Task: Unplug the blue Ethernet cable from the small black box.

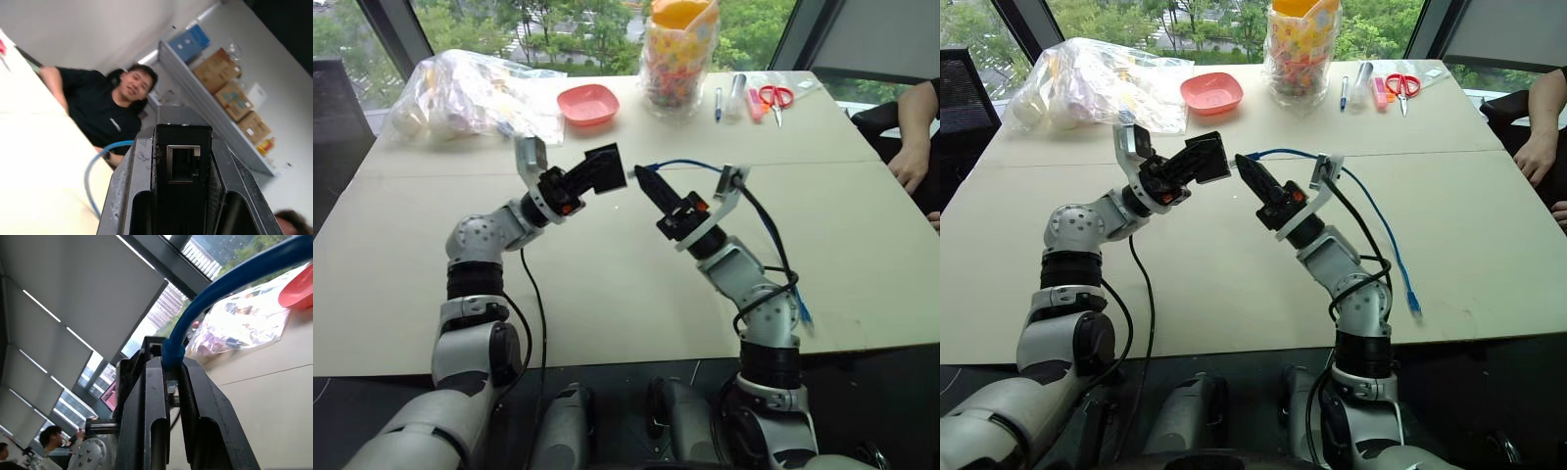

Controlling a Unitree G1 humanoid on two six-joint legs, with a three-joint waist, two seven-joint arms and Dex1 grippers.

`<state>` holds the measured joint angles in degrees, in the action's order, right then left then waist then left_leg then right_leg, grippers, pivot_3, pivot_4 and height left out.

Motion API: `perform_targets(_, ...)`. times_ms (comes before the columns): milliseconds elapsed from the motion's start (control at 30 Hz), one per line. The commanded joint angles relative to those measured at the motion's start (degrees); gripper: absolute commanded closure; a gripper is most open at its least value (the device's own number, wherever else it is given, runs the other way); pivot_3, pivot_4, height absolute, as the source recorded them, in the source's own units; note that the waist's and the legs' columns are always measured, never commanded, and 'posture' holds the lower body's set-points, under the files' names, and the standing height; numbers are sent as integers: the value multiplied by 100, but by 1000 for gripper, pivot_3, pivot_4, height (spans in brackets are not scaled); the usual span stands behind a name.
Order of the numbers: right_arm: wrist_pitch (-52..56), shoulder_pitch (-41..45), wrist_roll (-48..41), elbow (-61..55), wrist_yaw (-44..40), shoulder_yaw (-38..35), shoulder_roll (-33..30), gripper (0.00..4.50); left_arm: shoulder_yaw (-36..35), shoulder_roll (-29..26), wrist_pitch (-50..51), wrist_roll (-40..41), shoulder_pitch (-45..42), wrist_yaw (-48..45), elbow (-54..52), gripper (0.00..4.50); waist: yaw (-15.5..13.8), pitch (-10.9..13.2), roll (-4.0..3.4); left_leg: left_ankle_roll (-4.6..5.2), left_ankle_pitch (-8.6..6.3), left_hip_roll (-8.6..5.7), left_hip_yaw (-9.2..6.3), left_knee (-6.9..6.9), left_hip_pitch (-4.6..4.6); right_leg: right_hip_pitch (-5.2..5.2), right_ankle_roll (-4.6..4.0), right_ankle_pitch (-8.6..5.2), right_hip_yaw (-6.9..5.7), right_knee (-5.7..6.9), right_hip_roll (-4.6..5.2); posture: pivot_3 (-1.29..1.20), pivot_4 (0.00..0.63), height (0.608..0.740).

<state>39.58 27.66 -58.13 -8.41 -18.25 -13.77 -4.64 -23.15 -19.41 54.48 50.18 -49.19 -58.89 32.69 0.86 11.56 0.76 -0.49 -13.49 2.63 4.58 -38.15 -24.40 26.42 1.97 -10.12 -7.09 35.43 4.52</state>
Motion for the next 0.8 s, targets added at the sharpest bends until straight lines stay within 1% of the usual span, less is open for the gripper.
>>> perform_targets(33,-75,388,-44,159,-46,-373,-445,4461,-202,-289,-272,2,-135,-69,75,3955,-11,0,0,0,0,0,0,1,0,0,-1,0,0,0,0,0,150,740)
perform_targets(100,-49,692,148,446,-149,-457,-915,4461,-189,-426,-443,-94,-117,-74,153,3955,-22,1,-1,0,0,0,-1,4,-1,1,-1,-1,-1,-2,0,0,150,740)
perform_targets(167,-37,1044,484,723,-323,-360,-1406,4461,2,-451,-801,-402,-73,9,126,3955,-27,1,-1,0,0,-2,0,3,-1,-1,-1,-1,-1,-3,2,0,150,740)
perform_targets(267,-198,1805,1125,1362,-659,-109,-2078,4461,496,-269,-1570,-1050,41,211,-95,3955,-26,1,-1,0,0,-8,3,3,-3,0,0,0,1,-6,7,0,150,740)
perform_targets(367,-568,2319,1835,2190,-885,157,-2391,4461,882,-57,-2167,-1487,214,287,-374,3955,-24,0,0,3,-2,-10,8,5,-3,-2,0,0,1,-10,7,0,150,740)
perform_targets(500,-972,2598,2558,3581,-1090,368,-2437,4461,1239,262,-2760,-1853,455,534,-886,3955,-19,0,1,7,-4,-10,26,10,-3,-1,0,0,1,-13,4,0,150,740)
perform_targets(633,-1060,2740,2993,4985,-850,295,-2357,4461,1612,375,-3185,-2205,686,671,-1433,3955,-19,0,1,7,-3,-10,32,10,-5,2,-1,2,3,-11,5,0,150,740)
perform_targets(800,-1348,2808,3353,5931,-593,189,-2330,4461,1909,372,-3606,-2569,911,763,-1668,3955,-17,0,0,7,-3,-10,35,9,-4,3,-1,3,6,-10,6,0,150,740)
